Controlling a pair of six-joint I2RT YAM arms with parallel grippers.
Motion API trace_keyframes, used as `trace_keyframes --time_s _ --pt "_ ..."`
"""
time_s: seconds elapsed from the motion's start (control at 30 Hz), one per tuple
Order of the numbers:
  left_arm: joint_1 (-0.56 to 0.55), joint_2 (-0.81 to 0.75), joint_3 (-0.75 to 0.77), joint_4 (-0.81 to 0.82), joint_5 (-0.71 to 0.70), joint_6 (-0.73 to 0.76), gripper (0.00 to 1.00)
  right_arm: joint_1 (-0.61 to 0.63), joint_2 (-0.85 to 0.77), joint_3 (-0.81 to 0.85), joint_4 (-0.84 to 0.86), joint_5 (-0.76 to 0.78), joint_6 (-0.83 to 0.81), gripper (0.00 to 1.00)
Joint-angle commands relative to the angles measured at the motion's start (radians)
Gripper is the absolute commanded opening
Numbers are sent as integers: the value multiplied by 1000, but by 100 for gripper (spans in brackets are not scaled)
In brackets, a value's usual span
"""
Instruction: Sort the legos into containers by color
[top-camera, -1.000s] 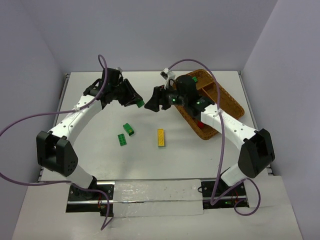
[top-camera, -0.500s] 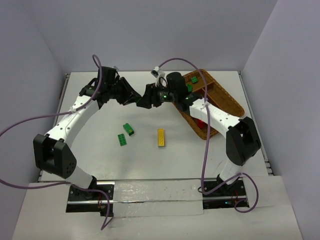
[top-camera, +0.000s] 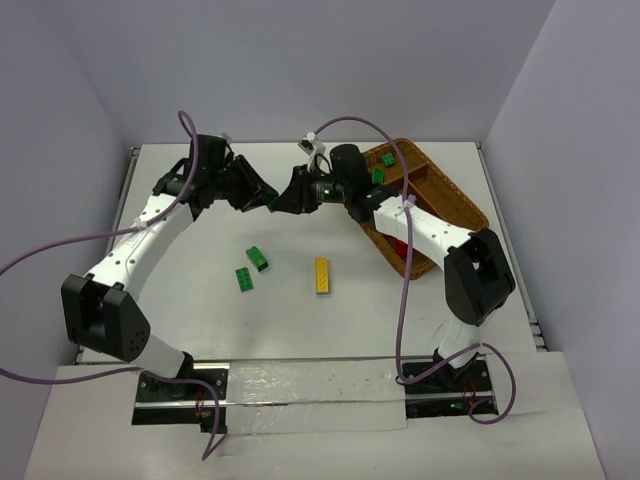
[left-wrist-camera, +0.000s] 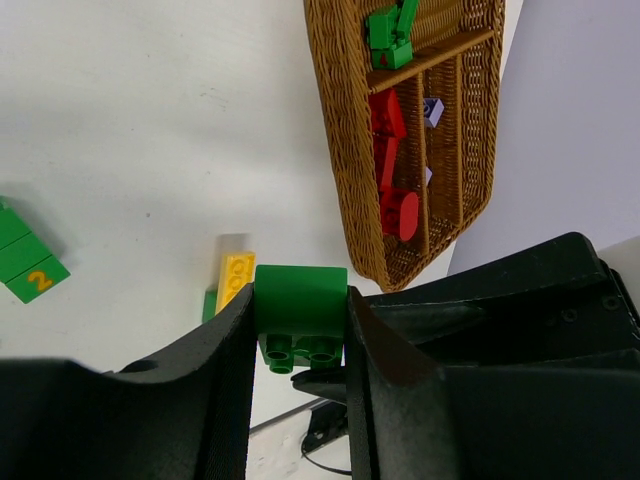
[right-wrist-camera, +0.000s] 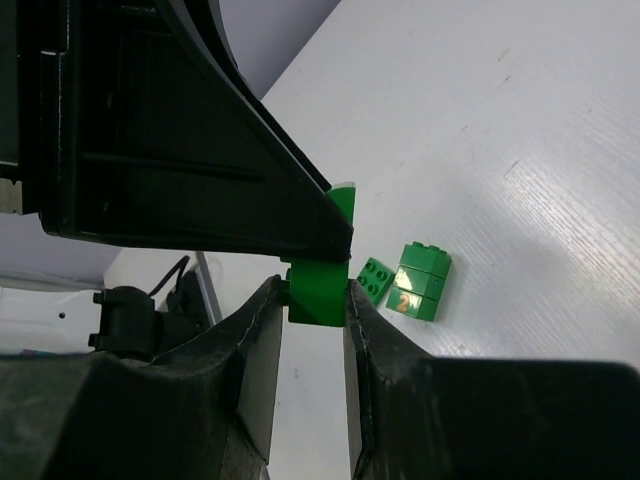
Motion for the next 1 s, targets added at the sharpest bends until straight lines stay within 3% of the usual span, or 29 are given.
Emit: trace_keyframes --time_s 0.0,0.03,0.07,0.13,0.23,0.5,0.67,0.83,0.97 --pt "3 -81 -19 43 -17 16 23 9 -12 31 61 -16 11 0" --pt "3 -82 -20 45 -18 16 24 9 -12 30 61 -15 11 0" --pt "4 -96 -24 48 -24 26 38 7 -15 29 61 -11 9 0" --pt "16 -113 -16 25 -39 47 79 7 -12 30 49 -11 5 0" --pt "30 -127 -6 -1 -71 70 93 2 -7 35 24 3 -5 0" --pt "101 -187 31 -150 -236 152 95 -119 -32 -24 -23 115 8 0" --pt "114 -239 -68 -186 -363 181 95 -246 -15 -27 -109 253 0 0" --pt "118 -241 -152 -150 -343 171 94 -335 9 -17 -157 392 -20 0" --pt "118 -208 -173 -130 -282 178 93 -376 99 86 -197 405 -46 0"
